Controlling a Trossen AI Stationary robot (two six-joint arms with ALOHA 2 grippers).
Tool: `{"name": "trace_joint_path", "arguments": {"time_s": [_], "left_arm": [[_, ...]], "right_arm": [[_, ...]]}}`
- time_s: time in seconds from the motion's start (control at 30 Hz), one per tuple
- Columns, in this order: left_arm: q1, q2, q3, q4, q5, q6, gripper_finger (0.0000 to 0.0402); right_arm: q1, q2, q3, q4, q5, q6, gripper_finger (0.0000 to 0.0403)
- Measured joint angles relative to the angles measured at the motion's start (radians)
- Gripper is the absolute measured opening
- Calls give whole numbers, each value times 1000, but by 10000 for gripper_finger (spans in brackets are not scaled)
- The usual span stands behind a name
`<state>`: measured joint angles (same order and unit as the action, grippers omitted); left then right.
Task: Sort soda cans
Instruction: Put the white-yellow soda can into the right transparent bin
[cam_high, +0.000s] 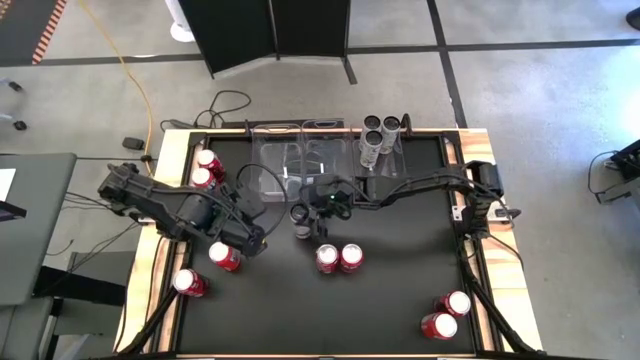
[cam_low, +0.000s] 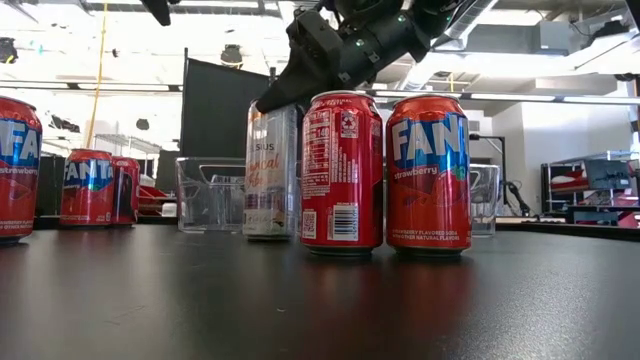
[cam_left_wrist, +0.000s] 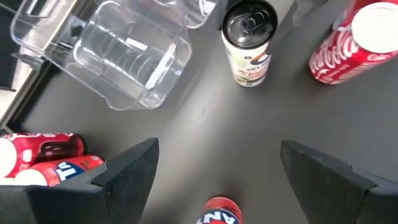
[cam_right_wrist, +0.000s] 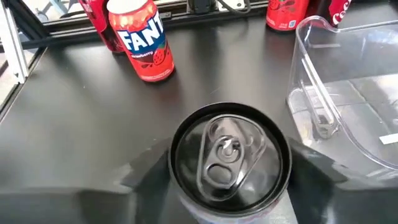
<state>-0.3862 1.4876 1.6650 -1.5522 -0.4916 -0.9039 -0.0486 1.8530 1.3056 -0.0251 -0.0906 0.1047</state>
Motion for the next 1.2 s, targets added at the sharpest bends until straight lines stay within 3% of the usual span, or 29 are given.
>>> {"name": "trace_joint_path", "arguments": {"time_s": [0.07,0.23,0.37,0.53,0.87,1.0,1.2], "left_arm": [[2,0,0,-9,-3,0,329],[1,0,0,-19,-6,-4,329],[1,-2,0,-19,-7,-6,329],[1,-2,0,-19,-8,-12,329],[1,-2,0,-19,-18,-51,329],[1,-2,0,-19,-18,-77,329],[1,-2,0,-19,-18,-123,329]], "right_arm": [[0,-8,0,-10,-7,-1,225],[0,-77,-5,-76,-15,32,224],[-3,-218,-1,-133,-9,42,224],[-29,-403,-2,-348,79,47,224],[-175,-672,-2,-666,255,3,224],[-260,-737,-52,-680,278,-53,224],[-391,-853,-236,-654,275,-60,224]]}}
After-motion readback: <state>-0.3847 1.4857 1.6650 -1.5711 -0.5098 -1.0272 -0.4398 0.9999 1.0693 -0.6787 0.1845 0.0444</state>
